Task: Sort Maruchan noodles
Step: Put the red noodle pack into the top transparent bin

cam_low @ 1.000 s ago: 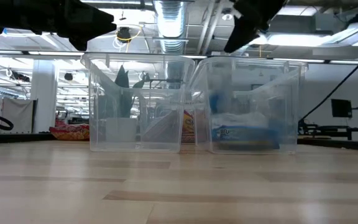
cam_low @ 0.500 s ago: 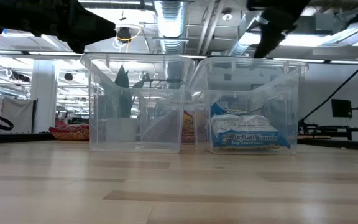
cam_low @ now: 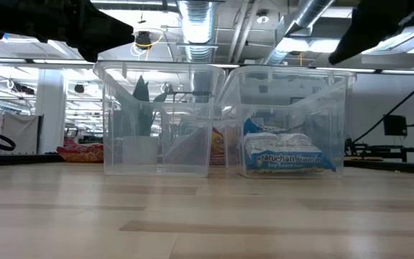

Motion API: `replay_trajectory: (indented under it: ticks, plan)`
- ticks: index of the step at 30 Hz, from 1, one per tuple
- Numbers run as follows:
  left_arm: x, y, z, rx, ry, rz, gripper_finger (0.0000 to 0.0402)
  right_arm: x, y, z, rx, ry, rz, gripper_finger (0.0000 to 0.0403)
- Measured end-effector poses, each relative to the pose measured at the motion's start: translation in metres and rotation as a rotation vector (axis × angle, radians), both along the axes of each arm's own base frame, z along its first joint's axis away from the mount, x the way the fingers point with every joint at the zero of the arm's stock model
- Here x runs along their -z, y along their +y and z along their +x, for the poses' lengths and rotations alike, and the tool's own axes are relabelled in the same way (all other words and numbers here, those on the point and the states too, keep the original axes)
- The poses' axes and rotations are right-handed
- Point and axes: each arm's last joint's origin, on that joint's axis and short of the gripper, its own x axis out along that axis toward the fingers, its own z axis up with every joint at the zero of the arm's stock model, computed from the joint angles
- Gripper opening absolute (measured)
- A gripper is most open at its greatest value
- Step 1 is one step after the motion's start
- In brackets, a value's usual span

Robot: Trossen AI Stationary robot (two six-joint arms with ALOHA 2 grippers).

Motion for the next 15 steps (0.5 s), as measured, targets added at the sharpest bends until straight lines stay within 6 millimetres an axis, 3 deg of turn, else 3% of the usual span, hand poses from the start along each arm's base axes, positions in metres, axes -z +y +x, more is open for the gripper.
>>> replay_trajectory:
  ticks: [9, 15]
  plan:
    - [0.0, 0.0, 0.0, 0.002, -0.002, -0.001, 0.0138, 0.02, 0.015, 0.0, -0.157, -0.308, -0.092, 0.0249]
    - [0.0, 0.0, 0.0, 0.003, -0.002, -0.001, 0.0138, 0.019, 0.014, 0.013, -0.406, -0.421, -0.085, 0.0249]
